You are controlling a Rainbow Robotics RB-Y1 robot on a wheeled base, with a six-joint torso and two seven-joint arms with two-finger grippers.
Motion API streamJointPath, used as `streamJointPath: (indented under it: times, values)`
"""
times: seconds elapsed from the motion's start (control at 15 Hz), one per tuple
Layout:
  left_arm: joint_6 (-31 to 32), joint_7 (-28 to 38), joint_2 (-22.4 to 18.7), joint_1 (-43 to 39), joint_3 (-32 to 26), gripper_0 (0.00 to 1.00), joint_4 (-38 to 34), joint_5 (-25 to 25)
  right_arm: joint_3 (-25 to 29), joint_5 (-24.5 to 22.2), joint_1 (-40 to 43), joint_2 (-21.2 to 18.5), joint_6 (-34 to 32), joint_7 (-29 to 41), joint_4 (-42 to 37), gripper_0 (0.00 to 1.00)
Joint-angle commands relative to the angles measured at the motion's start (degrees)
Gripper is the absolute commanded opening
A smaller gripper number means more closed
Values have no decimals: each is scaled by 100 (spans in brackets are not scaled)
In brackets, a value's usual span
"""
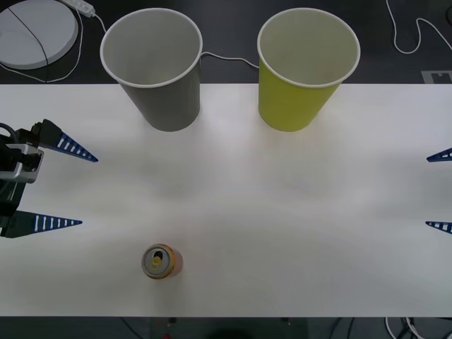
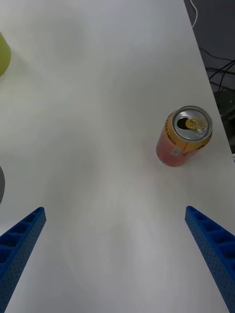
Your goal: Put the can into the green bin and the plastic bottle into the gray bin
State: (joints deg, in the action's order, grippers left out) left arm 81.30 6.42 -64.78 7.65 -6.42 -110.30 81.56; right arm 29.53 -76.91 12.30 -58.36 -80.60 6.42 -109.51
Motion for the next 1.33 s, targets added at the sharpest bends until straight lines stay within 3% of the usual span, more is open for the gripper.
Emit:
streamJointPath:
  times: [0.07, 0.67, 1.33]
  values:
    - [0, 0, 0, 0, 0, 100, 0, 0, 0, 1, 0, 0, 0, 0, 0, 100]
    - [17, -220, 9, -149, 237, 100, 413, -387, 0, 1, 0, 0, 0, 0, 0, 100]
    - [-686, -3243, 79, -149, 1731, 100, 2320, -1854, 0, 1, 0, 0, 0, 0, 0, 100]
